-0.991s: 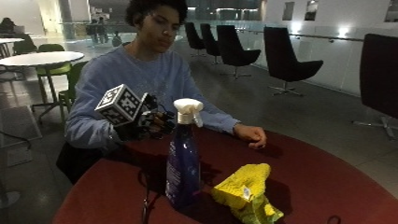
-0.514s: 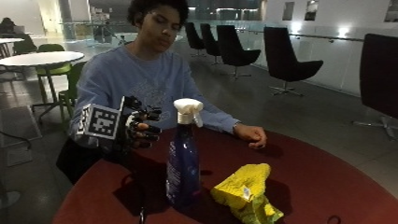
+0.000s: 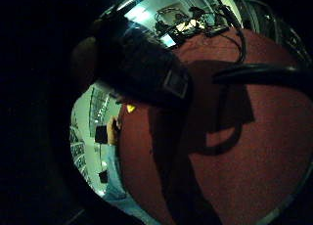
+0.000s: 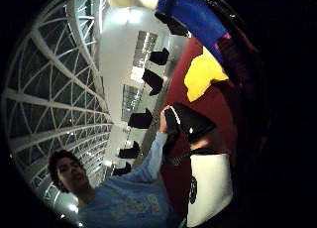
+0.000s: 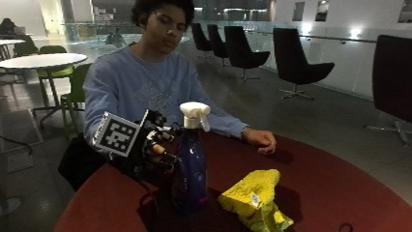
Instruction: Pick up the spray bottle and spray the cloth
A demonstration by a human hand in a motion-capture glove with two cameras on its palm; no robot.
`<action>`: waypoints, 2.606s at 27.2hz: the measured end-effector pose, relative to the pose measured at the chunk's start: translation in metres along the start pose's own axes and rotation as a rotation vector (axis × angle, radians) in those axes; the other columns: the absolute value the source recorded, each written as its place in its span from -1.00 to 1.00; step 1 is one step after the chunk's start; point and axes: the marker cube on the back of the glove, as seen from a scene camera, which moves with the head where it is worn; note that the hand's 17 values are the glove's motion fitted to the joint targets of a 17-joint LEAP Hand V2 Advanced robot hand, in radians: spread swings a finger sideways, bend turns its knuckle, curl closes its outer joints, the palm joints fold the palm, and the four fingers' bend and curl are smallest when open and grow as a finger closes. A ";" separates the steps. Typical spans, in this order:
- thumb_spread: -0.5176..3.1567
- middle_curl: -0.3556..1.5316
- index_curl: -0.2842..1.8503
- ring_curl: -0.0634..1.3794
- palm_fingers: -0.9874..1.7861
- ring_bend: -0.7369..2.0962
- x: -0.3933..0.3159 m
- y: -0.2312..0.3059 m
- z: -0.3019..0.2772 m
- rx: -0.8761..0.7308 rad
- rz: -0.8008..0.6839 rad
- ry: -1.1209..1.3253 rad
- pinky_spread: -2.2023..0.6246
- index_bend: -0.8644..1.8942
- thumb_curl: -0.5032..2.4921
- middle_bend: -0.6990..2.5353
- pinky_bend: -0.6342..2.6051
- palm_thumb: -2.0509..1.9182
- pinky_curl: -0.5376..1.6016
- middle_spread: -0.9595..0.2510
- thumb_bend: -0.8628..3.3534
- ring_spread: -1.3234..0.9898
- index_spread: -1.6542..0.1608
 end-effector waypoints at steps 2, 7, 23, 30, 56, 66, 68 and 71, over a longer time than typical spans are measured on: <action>-0.15 -0.22 -0.59 -0.43 0.07 -0.18 0.004 -0.012 0.007 0.028 0.022 0.021 0.68 -0.36 -0.40 -0.42 -0.35 0.40 -0.14 0.61 -0.60 0.18 0.42; -0.17 -0.21 -0.61 -0.42 0.06 -0.15 0.008 -0.032 0.021 0.073 0.036 0.040 0.68 -0.35 -0.40 -0.41 -0.32 0.41 -0.13 0.62 -0.60 0.18 0.42; -0.22 -0.20 -0.61 -0.40 0.24 -0.07 0.016 -0.059 0.043 0.279 0.045 -0.006 0.66 -0.30 -0.34 -0.40 -0.27 0.52 -0.13 0.56 -0.56 0.13 0.48; -0.23 -0.20 -0.58 -0.40 0.27 -0.08 0.015 -0.072 0.038 0.321 -0.007 -0.008 0.65 -0.30 -0.31 -0.41 -0.28 0.54 -0.14 0.53 -0.57 0.12 0.50; -0.31 -0.19 -0.54 -0.41 0.38 -0.11 -0.035 -0.095 -0.005 -0.417 0.028 0.479 0.62 -0.31 -0.23 -0.42 -0.33 0.54 -0.15 0.53 -0.60 0.11 0.54; -0.31 -0.19 -0.54 -0.41 0.38 -0.11 -0.044 -0.108 0.005 -0.618 0.154 0.669 0.63 -0.31 -0.21 -0.43 -0.33 0.54 -0.15 0.53 -0.60 0.12 0.54; -0.31 -0.19 -0.55 -0.41 0.38 -0.11 -0.047 -0.110 0.004 -0.638 0.169 0.704 0.63 -0.32 -0.21 -0.43 -0.33 0.54 -0.15 0.53 -0.60 0.12 0.54; -0.31 -0.18 -0.55 -0.41 0.38 -0.11 -0.048 -0.112 0.003 -0.661 0.181 0.730 0.63 -0.32 -0.20 -0.43 -0.34 0.54 -0.15 0.53 -0.60 0.12 0.54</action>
